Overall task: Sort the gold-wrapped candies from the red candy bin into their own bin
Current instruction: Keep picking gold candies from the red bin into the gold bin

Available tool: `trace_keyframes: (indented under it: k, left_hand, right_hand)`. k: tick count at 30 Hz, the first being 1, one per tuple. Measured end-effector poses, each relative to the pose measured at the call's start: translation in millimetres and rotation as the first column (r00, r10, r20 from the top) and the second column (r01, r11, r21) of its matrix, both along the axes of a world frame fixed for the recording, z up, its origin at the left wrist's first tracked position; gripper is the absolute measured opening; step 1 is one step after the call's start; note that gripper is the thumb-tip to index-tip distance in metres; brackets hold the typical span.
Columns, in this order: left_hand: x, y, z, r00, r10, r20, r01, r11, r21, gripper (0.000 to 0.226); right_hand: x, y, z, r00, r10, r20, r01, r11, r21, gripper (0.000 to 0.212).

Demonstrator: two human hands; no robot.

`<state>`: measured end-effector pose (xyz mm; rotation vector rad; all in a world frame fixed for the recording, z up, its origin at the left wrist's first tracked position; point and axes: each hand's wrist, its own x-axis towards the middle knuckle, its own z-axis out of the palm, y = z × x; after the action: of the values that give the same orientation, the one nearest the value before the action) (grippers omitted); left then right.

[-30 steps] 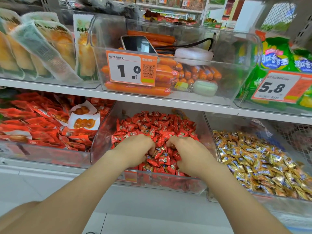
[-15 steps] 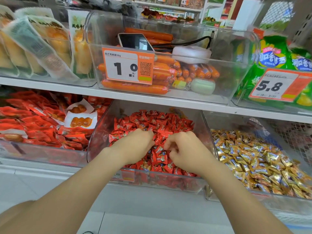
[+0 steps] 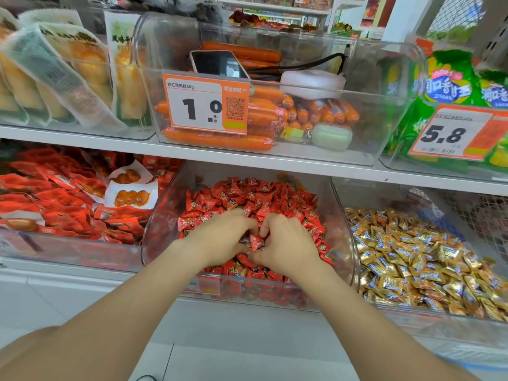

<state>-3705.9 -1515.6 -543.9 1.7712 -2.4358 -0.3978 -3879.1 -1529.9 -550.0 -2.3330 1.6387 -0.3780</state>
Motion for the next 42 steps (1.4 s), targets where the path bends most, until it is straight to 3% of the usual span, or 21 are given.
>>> trace_keyframes:
  k: [5, 10, 15, 18, 21, 23, 25, 29, 32, 35, 38, 42]
  left_hand:
    - [7.5, -1.6, -0.4, 0.996, 0.045, 0.081, -0.046, 0.999, 0.014, 0.019]
    - [15.1, 10.5, 9.4, 0.999, 0.046, 0.014, -0.046, 0.999, 0.015, 0.016]
    - [22.2, 24.9, 25.5, 0.99, 0.116, -0.076, -0.118, 0.993, -0.022, 0.033]
    - [23.2, 28.1, 32.4, 0.987, 0.141, -0.077, -0.147, 0.987, -0.069, 0.041]
    - [23.1, 28.2, 32.7, 0.982, 0.123, -0.142, -0.126, 0.992, -0.017, 0.05]
    - [24.2, 30.1, 30.3, 0.977, 0.126, -0.172, -0.12, 0.992, 0.046, 0.053]
    - [25.4, 31.2, 27.0, 0.975, 0.142, -0.168, -0.125, 0.986, 0.107, 0.04]
    - [28.5, 31.6, 23.9, 0.962, 0.164, -0.219, -0.122, 0.974, 0.193, 0.016]
    - [32.0, 33.5, 24.4, 0.937, 0.182, -0.298, -0.102, 0.959, 0.264, 0.011]
    - [29.8, 31.6, 23.6, 0.952, 0.145, -0.27, -0.057, 0.95, 0.307, 0.025]
    - [18.0, 28.3, 21.1, 0.974, 0.097, -0.204, -0.045, 0.968, 0.245, 0.029]
    - [14.2, 22.7, 9.8, 0.986, 0.036, -0.165, -0.001, 0.978, 0.207, 0.009]
  right_hand:
    - [5.3, 8.1, -1.0, 0.995, -0.094, 0.015, 0.094, 0.995, -0.02, 0.062]
    - [2.8, 3.2, -0.3, 0.993, -0.051, 0.103, 0.048, 0.998, 0.026, 0.039]
    - [-13.9, -2.9, 12.4, 0.959, -0.001, 0.284, -0.015, 0.998, 0.056, 0.029]
    - [-27.5, 2.7, 26.5, 0.959, 0.081, 0.273, -0.098, 0.994, 0.048, 0.038]
    - [-34.7, 9.3, 37.3, 0.951, 0.184, 0.25, -0.209, 0.975, 0.076, 0.044]
    - [-31.4, 12.0, 38.8, 0.933, 0.281, 0.223, -0.311, 0.944, 0.113, 0.039]
    - [-25.0, 12.5, 31.7, 0.912, 0.394, 0.117, -0.407, 0.903, 0.139, 0.029]
    - [-18.6, 2.6, 21.0, 0.892, 0.433, -0.126, -0.423, 0.9, 0.101, 0.005]
    - [-21.8, -5.4, 24.5, 0.898, 0.368, -0.24, -0.374, 0.927, 0.024, 0.022]
    - [-24.5, -6.8, 26.7, 0.892, 0.354, -0.283, -0.358, 0.933, 0.036, 0.033]
    - [-20.6, 0.1, 26.0, 0.882, 0.416, -0.223, -0.4, 0.909, 0.115, 0.027]
    - [-10.9, -0.8, 15.6, 0.857, 0.398, -0.328, -0.416, 0.909, 0.016, 0.018]
